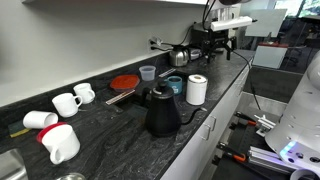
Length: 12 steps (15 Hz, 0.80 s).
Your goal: Move the jar closer to the kettle
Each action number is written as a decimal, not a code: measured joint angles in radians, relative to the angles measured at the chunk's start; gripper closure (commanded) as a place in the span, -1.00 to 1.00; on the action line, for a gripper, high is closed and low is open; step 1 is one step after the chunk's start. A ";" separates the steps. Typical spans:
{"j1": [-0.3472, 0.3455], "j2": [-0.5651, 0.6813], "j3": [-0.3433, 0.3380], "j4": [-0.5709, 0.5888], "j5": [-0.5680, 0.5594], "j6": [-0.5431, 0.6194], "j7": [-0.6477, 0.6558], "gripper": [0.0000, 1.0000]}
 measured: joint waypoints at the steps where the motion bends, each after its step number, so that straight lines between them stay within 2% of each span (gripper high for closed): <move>1: -0.005 -0.001 0.002 -0.003 0.000 0.001 0.016 -1.00; 12: -0.007 -0.004 0.001 -0.006 0.003 0.001 0.031 -1.00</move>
